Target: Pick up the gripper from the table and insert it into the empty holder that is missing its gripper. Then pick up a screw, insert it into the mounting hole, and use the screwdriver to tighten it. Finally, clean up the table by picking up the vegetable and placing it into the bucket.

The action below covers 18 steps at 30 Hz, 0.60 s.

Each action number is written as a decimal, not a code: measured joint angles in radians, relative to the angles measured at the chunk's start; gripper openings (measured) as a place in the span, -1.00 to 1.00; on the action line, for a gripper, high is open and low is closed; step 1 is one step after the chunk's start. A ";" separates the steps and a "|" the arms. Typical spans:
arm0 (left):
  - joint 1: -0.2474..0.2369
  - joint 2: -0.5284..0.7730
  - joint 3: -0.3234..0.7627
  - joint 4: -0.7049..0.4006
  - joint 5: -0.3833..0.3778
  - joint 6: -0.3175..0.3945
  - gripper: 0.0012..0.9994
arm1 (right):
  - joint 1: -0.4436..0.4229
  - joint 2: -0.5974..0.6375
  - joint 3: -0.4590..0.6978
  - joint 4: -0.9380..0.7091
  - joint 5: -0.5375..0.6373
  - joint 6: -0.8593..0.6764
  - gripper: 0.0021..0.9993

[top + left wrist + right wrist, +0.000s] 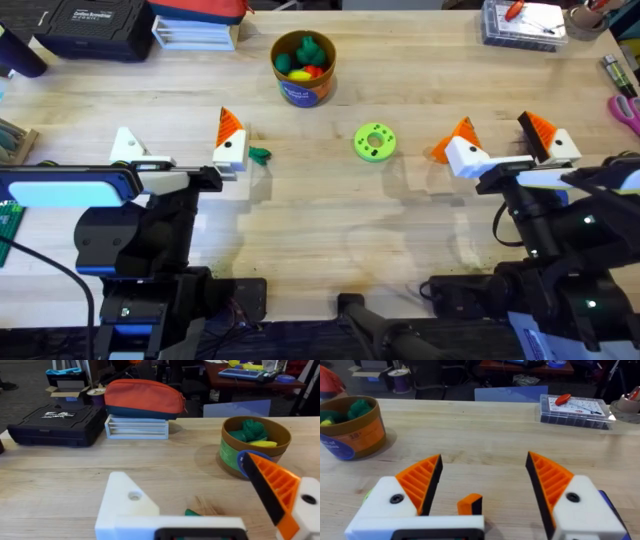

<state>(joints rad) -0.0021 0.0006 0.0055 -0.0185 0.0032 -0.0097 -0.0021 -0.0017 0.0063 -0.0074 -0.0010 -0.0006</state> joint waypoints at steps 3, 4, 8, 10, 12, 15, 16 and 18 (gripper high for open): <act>0.000 0.000 0.000 0.001 0.000 0.000 0.99 | 0.000 0.000 0.000 -0.005 0.000 0.000 0.99; 0.000 0.000 0.000 0.005 -0.001 0.000 0.99 | 0.000 0.000 0.000 -0.004 0.000 0.000 0.99; 0.000 0.000 0.000 0.009 -0.001 -0.002 0.99 | 0.002 0.001 0.000 0.020 0.000 -0.010 0.99; 0.000 0.000 0.003 0.000 -0.001 -0.006 0.99 | 0.002 0.002 0.001 0.044 0.001 -0.023 0.99; 0.000 0.003 0.021 -0.038 -0.001 -0.006 0.99 | 0.002 0.002 0.016 0.009 0.001 -0.031 0.99; 0.000 0.057 0.119 -0.130 -0.004 -0.006 0.99 | 0.002 0.029 0.089 -0.100 0.001 -0.037 0.99; 0.000 0.093 0.178 -0.175 -0.005 -0.005 0.99 | 0.002 0.050 0.132 -0.147 0.001 -0.038 0.99; 0.000 0.178 0.306 -0.264 -0.007 -0.004 0.99 | 0.002 0.096 0.228 -0.240 0.001 -0.038 0.99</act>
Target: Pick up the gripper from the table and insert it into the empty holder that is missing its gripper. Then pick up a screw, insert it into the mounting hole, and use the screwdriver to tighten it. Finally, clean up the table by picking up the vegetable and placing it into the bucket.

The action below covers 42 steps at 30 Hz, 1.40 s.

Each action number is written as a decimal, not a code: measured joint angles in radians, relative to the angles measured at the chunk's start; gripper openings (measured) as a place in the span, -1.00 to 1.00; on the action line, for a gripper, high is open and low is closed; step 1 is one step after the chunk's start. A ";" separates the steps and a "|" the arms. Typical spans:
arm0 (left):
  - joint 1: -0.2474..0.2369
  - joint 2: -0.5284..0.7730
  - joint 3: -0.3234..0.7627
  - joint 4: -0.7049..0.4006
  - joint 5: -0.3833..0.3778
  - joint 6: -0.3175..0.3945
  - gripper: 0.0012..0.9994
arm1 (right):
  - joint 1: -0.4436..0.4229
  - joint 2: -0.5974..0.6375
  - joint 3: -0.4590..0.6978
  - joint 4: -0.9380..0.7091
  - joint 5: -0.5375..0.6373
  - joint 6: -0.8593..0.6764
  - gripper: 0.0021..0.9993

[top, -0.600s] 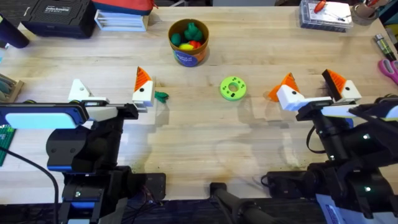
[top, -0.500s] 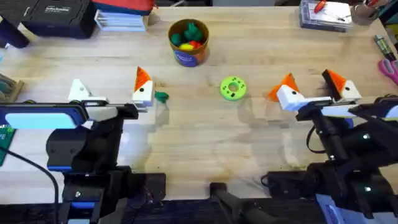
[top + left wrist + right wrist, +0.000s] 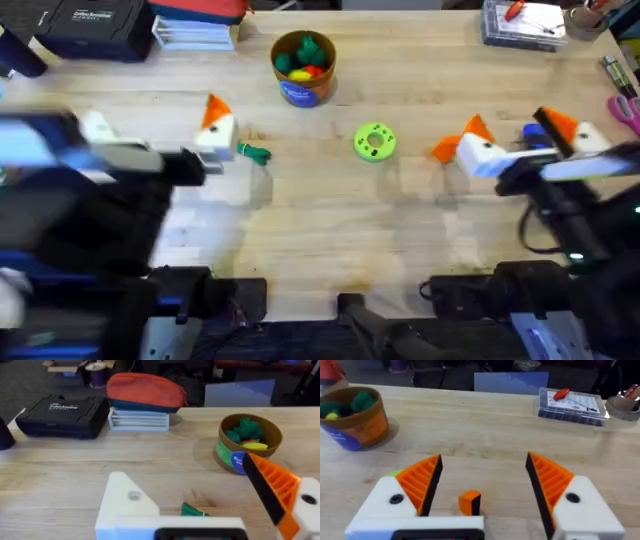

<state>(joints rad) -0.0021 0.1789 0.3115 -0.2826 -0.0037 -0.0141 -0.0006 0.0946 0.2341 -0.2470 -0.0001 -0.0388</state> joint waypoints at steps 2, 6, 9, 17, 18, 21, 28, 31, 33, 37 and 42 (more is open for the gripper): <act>0.000 0.115 0.153 -0.124 0.001 0.016 0.99 | 0.000 0.057 0.109 -0.092 0.000 -0.003 0.99; 0.000 0.383 0.441 -0.379 0.011 0.081 0.99 | 0.000 0.196 0.326 -0.283 -0.001 -0.007 0.99; 0.000 0.570 0.602 -0.501 0.015 0.112 0.99 | 0.000 0.299 0.451 -0.400 -0.001 -0.007 0.99; 0.000 0.847 0.749 -0.589 0.019 0.134 -0.15 | 0.000 0.385 0.504 -0.428 -0.001 -0.007 0.99; 0.000 0.858 0.749 -0.590 0.021 0.135 -0.46 | 0.000 0.385 0.504 -0.428 -0.001 -0.007 0.99; -0.013 0.867 0.749 -0.590 0.056 0.144 -0.54 | 0.000 0.385 0.504 -0.439 -0.001 -0.007 0.99; -0.194 0.861 0.749 -0.499 0.334 0.142 0.97 | 0.000 0.385 0.504 -0.454 -0.001 -0.007 0.99; -0.301 0.861 0.749 -0.381 0.420 0.142 0.97 | 0.000 0.385 0.504 -0.454 -0.001 -0.007 0.99; -0.356 0.861 0.751 -0.329 0.453 0.142 0.97 | 0.000 0.385 0.504 -0.454 -0.001 -0.007 0.99; -0.415 0.861 0.755 -0.358 0.480 0.142 0.97 | 0.000 0.385 0.504 -0.454 -0.001 -0.007 0.99; -0.419 0.861 0.755 -0.313 0.483 0.142 0.97 | 0.000 0.385 0.504 -0.454 -0.001 -0.007 0.99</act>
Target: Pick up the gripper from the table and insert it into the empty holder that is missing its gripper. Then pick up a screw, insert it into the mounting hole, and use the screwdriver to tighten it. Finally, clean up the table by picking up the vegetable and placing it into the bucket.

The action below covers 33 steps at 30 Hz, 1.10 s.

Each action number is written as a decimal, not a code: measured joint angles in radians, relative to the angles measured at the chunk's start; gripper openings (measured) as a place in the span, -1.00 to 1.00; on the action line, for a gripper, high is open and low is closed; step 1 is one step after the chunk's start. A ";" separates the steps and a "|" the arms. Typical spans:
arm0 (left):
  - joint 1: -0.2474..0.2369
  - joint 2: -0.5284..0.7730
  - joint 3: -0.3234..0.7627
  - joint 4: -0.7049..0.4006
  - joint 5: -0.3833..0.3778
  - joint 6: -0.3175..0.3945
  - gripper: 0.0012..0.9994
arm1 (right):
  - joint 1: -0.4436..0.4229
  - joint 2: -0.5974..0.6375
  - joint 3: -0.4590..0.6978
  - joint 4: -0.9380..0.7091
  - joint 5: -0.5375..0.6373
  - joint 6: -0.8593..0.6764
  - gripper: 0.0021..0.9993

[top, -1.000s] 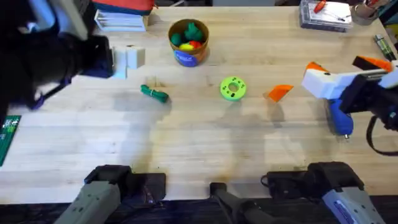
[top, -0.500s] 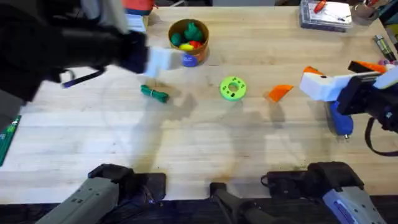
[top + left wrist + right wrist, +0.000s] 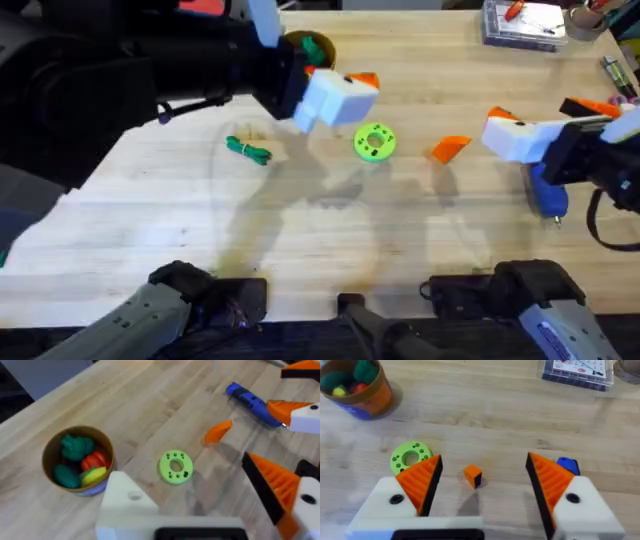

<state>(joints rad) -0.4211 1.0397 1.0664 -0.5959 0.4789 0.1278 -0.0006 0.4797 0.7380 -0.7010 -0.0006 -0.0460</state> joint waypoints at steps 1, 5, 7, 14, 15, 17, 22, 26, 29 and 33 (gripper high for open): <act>0.000 0.000 -0.003 0.029 0.000 0.000 0.97 | 0.000 0.000 0.000 0.000 0.000 0.000 0.99; -0.013 -0.016 -0.103 0.265 0.000 0.005 0.97 | 0.000 0.000 0.000 0.000 0.000 0.000 0.99; -0.028 -0.055 -0.220 0.403 0.000 0.007 0.97 | 0.000 0.000 0.000 0.000 0.000 0.000 0.99; -0.089 -0.303 -0.639 0.752 -0.007 0.010 0.97 | 0.000 0.000 0.000 0.000 0.000 0.000 0.99; -0.099 -0.350 -0.688 0.774 -0.013 0.011 0.97 | 0.000 0.000 0.000 0.000 0.000 0.000 0.99; -0.115 -0.445 -0.765 0.788 -0.029 0.012 0.97 | 0.000 0.000 0.000 0.000 0.000 0.000 0.99; -0.126 -0.701 -0.905 0.788 -0.043 0.012 0.97 | 0.000 0.000 0.000 -0.001 0.000 0.000 0.99; -0.126 -0.821 -0.979 0.792 -0.054 0.011 0.97 | 0.000 0.000 0.000 -0.001 0.000 0.000 0.99; -0.126 -0.874 -1.015 0.770 -0.057 0.000 0.97 | 0.000 0.000 0.000 -0.001 0.000 0.000 0.99; -0.126 -0.982 -1.055 0.686 -0.057 -0.019 0.97 | 0.000 0.000 0.000 -0.001 0.000 0.000 0.99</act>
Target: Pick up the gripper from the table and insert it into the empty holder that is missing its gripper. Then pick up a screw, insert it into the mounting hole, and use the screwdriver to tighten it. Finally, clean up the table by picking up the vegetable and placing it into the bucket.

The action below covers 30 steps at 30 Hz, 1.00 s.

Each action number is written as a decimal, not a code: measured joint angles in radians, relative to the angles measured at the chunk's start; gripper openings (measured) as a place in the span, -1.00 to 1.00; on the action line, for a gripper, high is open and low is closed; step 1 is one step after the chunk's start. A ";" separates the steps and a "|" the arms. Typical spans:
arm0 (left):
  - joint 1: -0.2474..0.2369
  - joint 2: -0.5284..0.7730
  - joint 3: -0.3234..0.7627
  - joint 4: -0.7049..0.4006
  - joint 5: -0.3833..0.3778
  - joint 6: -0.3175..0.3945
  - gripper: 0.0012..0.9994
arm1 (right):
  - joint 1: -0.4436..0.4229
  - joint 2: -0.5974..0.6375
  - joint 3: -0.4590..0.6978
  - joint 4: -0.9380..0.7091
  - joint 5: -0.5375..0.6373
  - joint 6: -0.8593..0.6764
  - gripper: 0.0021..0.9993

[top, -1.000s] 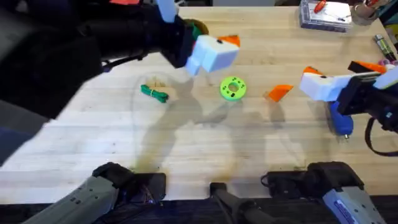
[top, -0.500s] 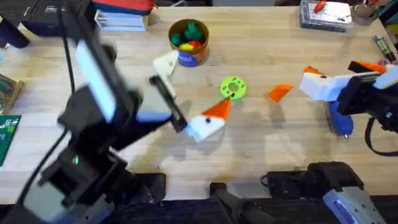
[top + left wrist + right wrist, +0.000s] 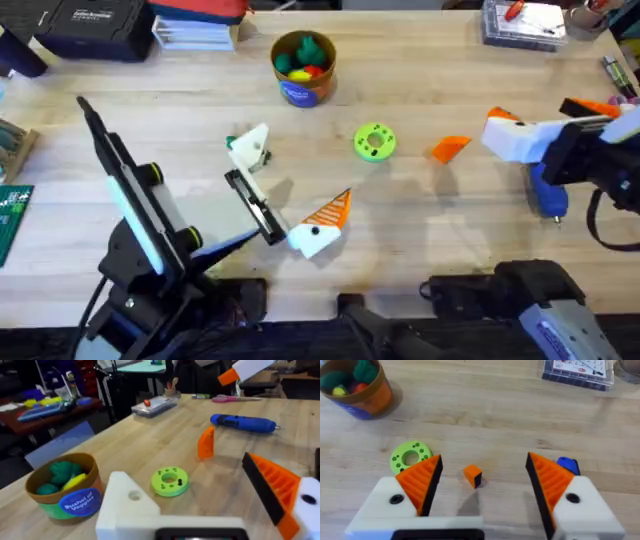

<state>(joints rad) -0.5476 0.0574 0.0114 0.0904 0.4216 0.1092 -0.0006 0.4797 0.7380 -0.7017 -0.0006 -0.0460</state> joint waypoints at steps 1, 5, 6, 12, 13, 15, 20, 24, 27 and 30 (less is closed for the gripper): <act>0.000 -0.027 -0.005 -0.021 0.000 -0.005 0.97 | 0.000 0.000 0.000 0.000 0.000 0.000 0.99; 0.000 -0.055 -0.005 -0.068 -0.002 -0.022 0.97 | 0.000 0.000 0.000 0.000 0.000 0.000 0.99; 0.000 -0.055 -0.005 -0.083 -0.003 -0.036 0.97 | 0.000 0.000 0.000 0.000 0.000 0.000 0.99; 0.000 -0.054 -0.005 -0.144 0.010 -0.182 0.97 | 0.000 0.000 0.000 0.000 0.000 0.000 0.99; 0.000 -0.054 -0.005 -0.144 0.019 -0.197 0.97 | 0.000 0.000 0.000 0.000 0.000 0.000 0.99; 0.000 -0.054 -0.005 -0.144 0.053 -0.222 0.97 | 0.000 0.000 0.000 0.000 0.000 0.000 0.99; 0.000 -0.054 -0.005 -0.144 0.139 -0.251 0.97 | 0.000 0.000 0.000 0.000 0.000 0.000 0.99; 0.000 -0.054 -0.005 -0.145 0.192 -0.260 0.97 | 0.000 0.000 0.000 0.000 0.000 0.000 0.99; 0.000 -0.054 -0.005 -0.146 0.212 -0.264 0.97 | 0.000 0.000 0.000 0.000 0.000 0.000 0.99; 0.000 -0.054 -0.005 -0.146 0.219 -0.265 0.97 | 0.000 0.000 0.000 0.000 0.000 0.000 0.99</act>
<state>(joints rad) -0.5476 0.0036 0.0063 -0.0555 0.6407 -0.1555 -0.0006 0.4797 0.7380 -0.7017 -0.0006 -0.0460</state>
